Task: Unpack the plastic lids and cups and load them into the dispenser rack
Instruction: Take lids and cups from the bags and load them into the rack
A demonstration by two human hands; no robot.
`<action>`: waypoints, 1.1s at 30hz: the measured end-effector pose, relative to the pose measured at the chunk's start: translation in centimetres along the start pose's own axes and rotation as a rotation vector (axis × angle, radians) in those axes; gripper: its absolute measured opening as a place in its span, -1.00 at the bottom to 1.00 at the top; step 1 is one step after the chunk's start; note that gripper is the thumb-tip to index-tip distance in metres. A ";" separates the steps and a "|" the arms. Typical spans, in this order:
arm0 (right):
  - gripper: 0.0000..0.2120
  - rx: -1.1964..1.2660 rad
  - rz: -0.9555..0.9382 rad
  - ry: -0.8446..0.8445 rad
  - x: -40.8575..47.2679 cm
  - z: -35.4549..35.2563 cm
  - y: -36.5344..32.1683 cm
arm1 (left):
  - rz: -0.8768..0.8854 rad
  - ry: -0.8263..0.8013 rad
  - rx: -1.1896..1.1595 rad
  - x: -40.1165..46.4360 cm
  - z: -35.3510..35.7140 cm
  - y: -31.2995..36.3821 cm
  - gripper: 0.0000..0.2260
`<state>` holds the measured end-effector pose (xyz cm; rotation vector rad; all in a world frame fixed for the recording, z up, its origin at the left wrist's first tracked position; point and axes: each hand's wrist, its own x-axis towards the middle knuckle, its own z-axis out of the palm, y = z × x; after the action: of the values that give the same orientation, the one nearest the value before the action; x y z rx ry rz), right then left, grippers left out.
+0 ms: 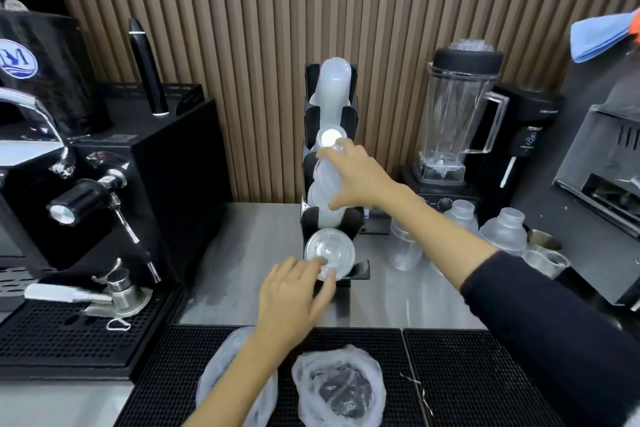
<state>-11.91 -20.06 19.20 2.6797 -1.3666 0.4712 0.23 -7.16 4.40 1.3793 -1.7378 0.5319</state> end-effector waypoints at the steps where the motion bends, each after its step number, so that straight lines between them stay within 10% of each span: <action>1: -0.15 -0.069 -0.015 -0.025 0.8 0.5 0.2 | -0.042 -0.011 -0.008 0.6 0.0 -0.3 -0.74; 33: -0.20 -0.079 0.139 0.141 0.6 8.3 -1.4 | -0.178 -0.141 -0.108 1.5 0.0 -2.1 -0.74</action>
<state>-8.54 -21.53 11.65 2.4484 -1.5027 0.5939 2.12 -8.69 5.28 1.5062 -1.7071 0.2447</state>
